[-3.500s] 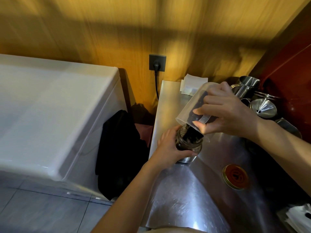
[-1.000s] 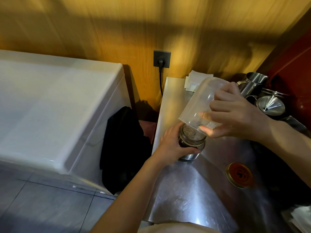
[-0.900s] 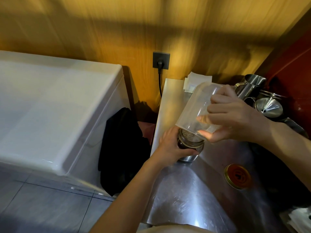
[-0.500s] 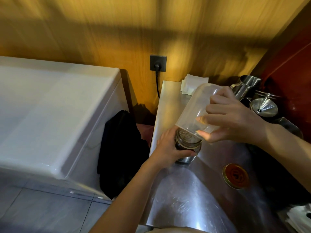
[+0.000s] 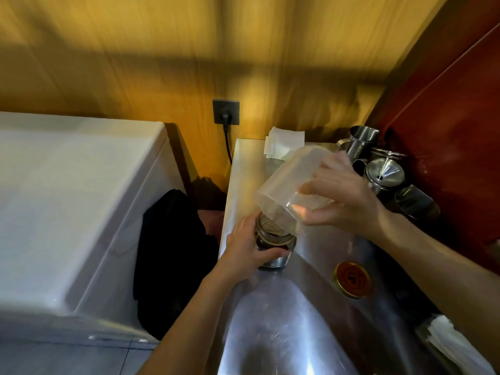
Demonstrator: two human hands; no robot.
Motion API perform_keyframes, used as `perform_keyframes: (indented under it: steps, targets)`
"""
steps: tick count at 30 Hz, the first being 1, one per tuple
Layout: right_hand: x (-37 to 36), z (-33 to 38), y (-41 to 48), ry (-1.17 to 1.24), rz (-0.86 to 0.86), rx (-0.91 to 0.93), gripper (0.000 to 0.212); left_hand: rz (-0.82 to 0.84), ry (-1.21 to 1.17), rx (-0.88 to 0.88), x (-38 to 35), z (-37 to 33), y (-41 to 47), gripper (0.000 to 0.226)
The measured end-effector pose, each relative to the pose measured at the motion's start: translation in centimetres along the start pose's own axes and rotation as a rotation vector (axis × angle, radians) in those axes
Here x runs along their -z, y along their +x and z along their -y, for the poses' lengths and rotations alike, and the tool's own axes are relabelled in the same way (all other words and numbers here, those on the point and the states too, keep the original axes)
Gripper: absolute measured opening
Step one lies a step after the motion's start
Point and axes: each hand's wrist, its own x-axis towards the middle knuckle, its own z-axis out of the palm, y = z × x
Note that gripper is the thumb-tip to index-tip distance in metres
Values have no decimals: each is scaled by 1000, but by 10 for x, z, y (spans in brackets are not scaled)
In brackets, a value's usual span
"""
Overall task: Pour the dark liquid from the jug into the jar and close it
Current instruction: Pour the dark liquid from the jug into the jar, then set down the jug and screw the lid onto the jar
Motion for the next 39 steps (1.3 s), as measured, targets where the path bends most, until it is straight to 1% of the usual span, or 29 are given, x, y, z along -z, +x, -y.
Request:
perform_keyframes:
  steps: [3, 5, 6, 7, 9, 11, 14, 16, 18, 21, 27, 31, 33, 35, 36, 38, 39]
  targets:
    - [-6, -1, -22, 125, -182, -318, 27, -17, -5, -6, -1, 0, 0, 93]
    - [-12, -2, -38, 246, -326, -594, 14, -13, -3, 2, -2, 1, 0, 93]
    - [-15, -4, -46, 317, -385, -709, 8, -8, -2, 8, -1, 1, -1, 93]
    - [-19, -6, -53, 368, -438, -788, 8, -5, 0, 12, -1, 1, -1, 92]
    - [-27, -12, -68, 390, -555, -909, 25, -2, 3, 17, -1, 1, 0, 92]
    - [-35, -19, -81, 379, -662, -1061, 33, -2, -3, 21, -1, 2, 0, 93]
    - [-50, -28, -101, 415, -780, -1302, 35, -8, -10, 21, -1, 2, 1, 91]
    - [-57, -31, -115, 438, -804, -1374, 33, -13, -20, 12, -2, 3, 1, 89]
    - [-62, -30, -124, 451, -781, -1401, 29, -16, -24, 7, -2, 5, 2, 87]
    - [-66, -28, -134, 411, -696, -1416, 24, -11, -23, 12, -3, 6, 2, 84]
    - [-66, -19, -149, 341, -625, -1413, 24, -3, -34, 14, -3, 6, -1, 85]
    - [-56, -12, -151, 350, -564, -1409, 24, -16, -46, 6, -2, 6, 0, 87]
    - [-50, -5, -155, 347, -532, -1418, 22, -23, -57, -2, -3, 7, 0, 84]
    - [-49, 5, -164, 289, -434, -1407, 23, -35, -70, -9, -3, 9, 0, 80]
    - [-49, 10, -170, 234, -345, -1386, 25, -36, -81, -8, -3, 8, 0, 78]
    - [-51, 22, -182, 133, -119, -1331, 35, -31, -99, -9, -5, 8, 0, 76]
    - [-52, 27, -188, 89, 4, -1299, 44, -29, -102, -10, -5, 8, 0, 76]
